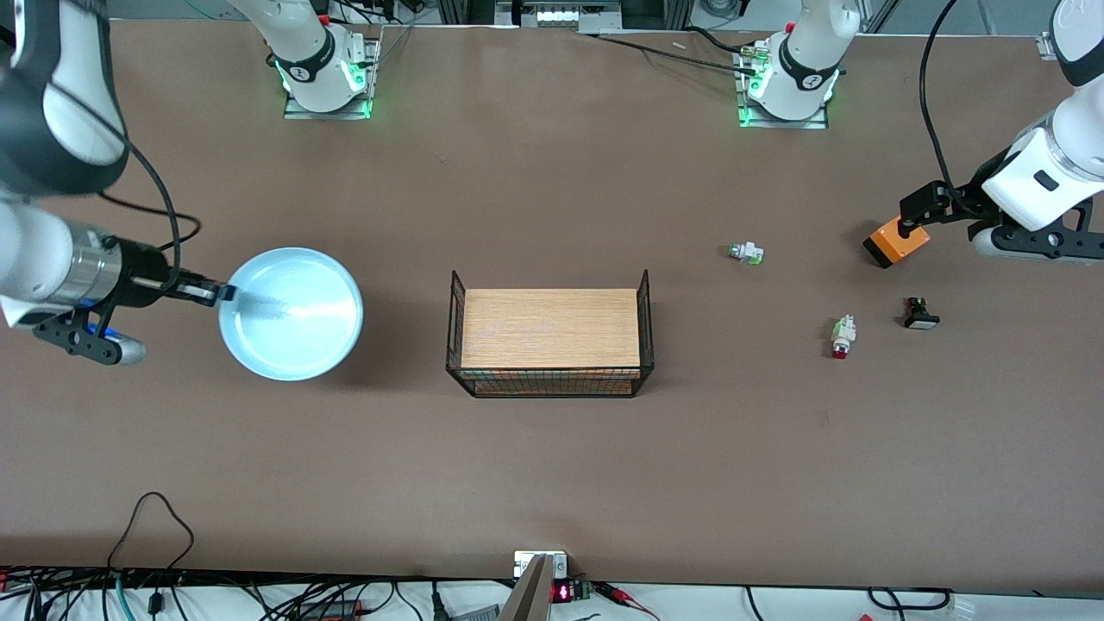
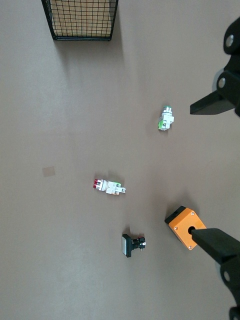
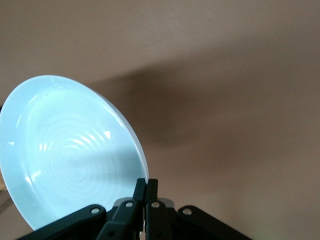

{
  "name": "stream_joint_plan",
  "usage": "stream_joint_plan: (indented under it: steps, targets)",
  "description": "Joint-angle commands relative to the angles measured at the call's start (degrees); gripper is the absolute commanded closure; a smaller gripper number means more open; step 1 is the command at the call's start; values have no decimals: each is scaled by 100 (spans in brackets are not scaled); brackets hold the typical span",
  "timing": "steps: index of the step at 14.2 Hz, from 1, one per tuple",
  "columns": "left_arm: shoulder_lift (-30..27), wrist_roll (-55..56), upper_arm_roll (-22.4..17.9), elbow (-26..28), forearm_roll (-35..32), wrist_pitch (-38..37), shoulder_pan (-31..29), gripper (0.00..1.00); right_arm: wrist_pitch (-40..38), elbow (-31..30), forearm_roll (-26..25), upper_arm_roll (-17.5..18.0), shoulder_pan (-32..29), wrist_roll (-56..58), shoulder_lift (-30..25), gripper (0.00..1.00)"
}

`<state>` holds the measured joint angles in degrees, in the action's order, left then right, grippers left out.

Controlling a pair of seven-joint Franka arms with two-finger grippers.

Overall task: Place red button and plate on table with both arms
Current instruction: 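Carry the plate beside the basket and lower it with the right gripper, then set the plate on the table and open the right gripper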

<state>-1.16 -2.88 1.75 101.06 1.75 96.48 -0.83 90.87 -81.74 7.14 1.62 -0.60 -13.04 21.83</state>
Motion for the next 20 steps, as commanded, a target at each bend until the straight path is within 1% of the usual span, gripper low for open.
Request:
stream_joint_plan:
  steps: [1, 2, 5, 8, 9, 10, 11, 12, 13, 14, 16, 18, 20]
  targets:
    - [-7, -37, 27, -78, 10, -95, 3, 0, 797, -1086, -554, 102, -177, 888, -223, 100]
    - [-7, -28, 36, -78, 10, -95, 3, 0, 1262, -1472, -634, 102, -230, 1204, -240, 100]
    - [-7, -37, 36, -78, 10, -77, 12, 0, 2545, -2615, -644, 102, -450, 1820, -285, 100]
    - [-7, -37, 44, -78, 10, -103, 12, 0, 4091, -3626, -635, 102, -748, 2480, -171, 100]
    - [-7, -37, 44, -78, 10, -103, 12, 0, 4514, -3882, -635, 110, -827, 2655, -118, 100]
    - [-7, -37, 44, -78, 10, -103, 12, 0, 4753, -3997, -617, 110, -872, 2805, -48, 100]
    - [-7, -28, 44, -78, 10, -112, 12, 0, 4729, -3990, -608, 110, -881, 2807, -47, 90]
    - [-7, -28, 44, -78, 10, -104, 12, 0, 4607, -3963, -591, 110, -863, 2659, -91, 33]
    - [-15, -11, 53, -78, 10, -112, 12, 0, 4484, -3928, -600, 119, -811, 2622, -178, 0]
    - [-7, -11, 62, -78, 18, -112, 12, 0, 4309, -3815, -591, 145, -776, 2631, -318, 0]
    - [-15, 7, 80, -78, 10, -121, 12, 0, 3512, -3394, -547, 172, -732, 2518, -512, 0]
    - [-15, 7, 80, -78, 10, -121, 12, 0, 2965, -2937, -538, 190, -478, 2028, -635, 0]
    - [-15, 7, 80, -78, 10, -121, 21, 0, 2735, -2532, -547, 181, -205, 1447, -680, 0]
